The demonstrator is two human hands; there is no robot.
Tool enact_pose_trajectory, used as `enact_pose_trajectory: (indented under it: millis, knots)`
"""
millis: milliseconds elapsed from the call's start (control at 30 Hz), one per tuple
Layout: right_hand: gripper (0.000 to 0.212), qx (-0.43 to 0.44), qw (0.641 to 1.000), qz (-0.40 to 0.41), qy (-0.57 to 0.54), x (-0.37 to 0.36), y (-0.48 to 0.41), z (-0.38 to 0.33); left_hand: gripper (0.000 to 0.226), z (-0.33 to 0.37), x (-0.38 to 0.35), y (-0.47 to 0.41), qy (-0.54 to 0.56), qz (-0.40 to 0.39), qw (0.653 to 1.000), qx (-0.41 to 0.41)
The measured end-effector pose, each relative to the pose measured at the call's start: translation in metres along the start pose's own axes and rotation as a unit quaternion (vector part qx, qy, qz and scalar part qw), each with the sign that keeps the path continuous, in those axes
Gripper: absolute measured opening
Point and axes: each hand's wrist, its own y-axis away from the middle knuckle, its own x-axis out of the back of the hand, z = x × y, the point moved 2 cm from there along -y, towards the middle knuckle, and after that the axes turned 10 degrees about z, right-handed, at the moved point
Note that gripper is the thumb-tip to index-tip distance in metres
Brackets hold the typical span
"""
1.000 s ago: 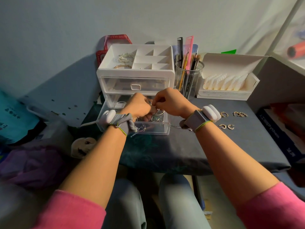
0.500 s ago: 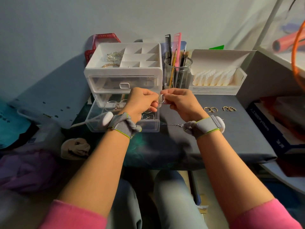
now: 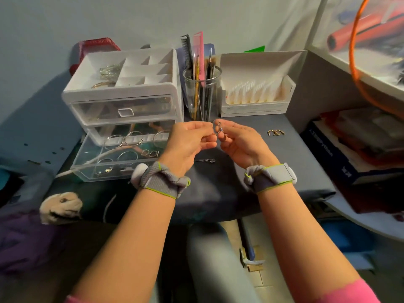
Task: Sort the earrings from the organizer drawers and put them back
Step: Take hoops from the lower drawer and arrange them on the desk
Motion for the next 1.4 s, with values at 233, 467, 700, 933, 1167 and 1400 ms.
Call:
enact_pose_trajectory:
  millis: [233,467,700,933,1167,1400]
  knots:
    - [0.016,-0.006,1.000,0.015,-0.015,0.024,-0.002,-0.010,0.012,-0.010,-0.022,0.000,-0.001,0.005,1.000,0.008]
    - [0.015,-0.002,1.000,0.003,-0.008,0.037,-0.002,-0.012,0.015,-0.017,-0.035,0.000,0.021,-0.012,0.999,0.025]
    - [0.018,0.014,1.000,-0.019,-0.006,0.037,0.003,-0.015,0.013,-0.021,-0.040,0.000,0.058,-0.046,0.996,0.058]
    - [0.018,0.039,0.998,-0.051,0.006,0.038,0.007,-0.019,0.016,-0.022,-0.041,0.000,0.072,-0.062,0.992,0.077]
    - [0.019,0.041,0.997,-0.061,0.016,0.037,0.008,-0.020,0.017,-0.022,-0.040,0.000,0.066,-0.064,0.994,0.067]
    - [0.018,0.046,0.997,-0.059,0.032,0.038,0.008,-0.020,0.017,-0.022,-0.039,0.001,0.036,-0.050,0.997,0.051]
